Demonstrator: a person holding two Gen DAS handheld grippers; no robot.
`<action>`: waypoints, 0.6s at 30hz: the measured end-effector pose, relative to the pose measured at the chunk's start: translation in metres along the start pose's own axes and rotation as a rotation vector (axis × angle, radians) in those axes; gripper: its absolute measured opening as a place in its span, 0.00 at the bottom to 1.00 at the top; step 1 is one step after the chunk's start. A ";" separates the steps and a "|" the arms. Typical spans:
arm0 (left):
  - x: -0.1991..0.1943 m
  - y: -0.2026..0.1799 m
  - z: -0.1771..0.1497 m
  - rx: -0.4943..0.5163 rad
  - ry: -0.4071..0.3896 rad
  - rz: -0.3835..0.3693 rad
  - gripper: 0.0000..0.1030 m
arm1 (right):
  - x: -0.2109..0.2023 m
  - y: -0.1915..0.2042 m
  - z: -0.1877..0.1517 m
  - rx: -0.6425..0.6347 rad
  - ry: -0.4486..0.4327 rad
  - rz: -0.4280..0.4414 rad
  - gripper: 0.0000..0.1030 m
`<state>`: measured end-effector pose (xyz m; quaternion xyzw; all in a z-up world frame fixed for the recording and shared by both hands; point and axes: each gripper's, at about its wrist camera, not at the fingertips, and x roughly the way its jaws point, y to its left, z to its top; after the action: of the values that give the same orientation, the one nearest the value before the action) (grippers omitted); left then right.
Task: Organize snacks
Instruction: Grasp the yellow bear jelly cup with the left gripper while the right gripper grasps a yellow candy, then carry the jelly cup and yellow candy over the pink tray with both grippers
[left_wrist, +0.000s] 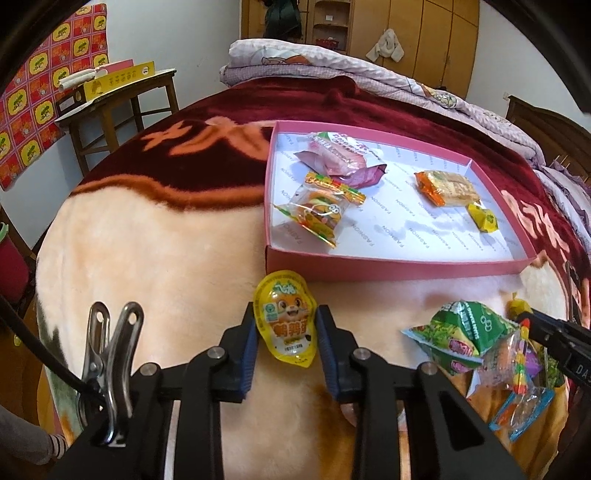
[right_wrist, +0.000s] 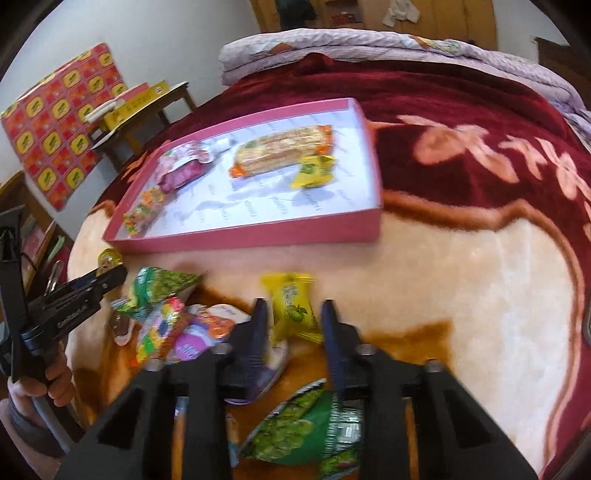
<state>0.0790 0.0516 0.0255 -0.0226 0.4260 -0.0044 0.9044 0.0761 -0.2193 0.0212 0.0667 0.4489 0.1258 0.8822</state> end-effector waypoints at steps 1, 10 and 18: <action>-0.001 0.000 0.000 -0.002 0.003 -0.009 0.30 | 0.000 0.003 0.000 -0.013 -0.001 0.000 0.22; -0.012 -0.008 -0.006 0.015 -0.003 -0.071 0.30 | -0.009 0.022 -0.002 -0.081 -0.025 0.032 0.20; -0.033 -0.011 -0.003 0.013 -0.045 -0.096 0.30 | -0.023 0.033 0.003 -0.115 -0.068 0.046 0.20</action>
<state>0.0556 0.0416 0.0491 -0.0372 0.4037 -0.0500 0.9128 0.0603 -0.1942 0.0488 0.0301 0.4090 0.1692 0.8962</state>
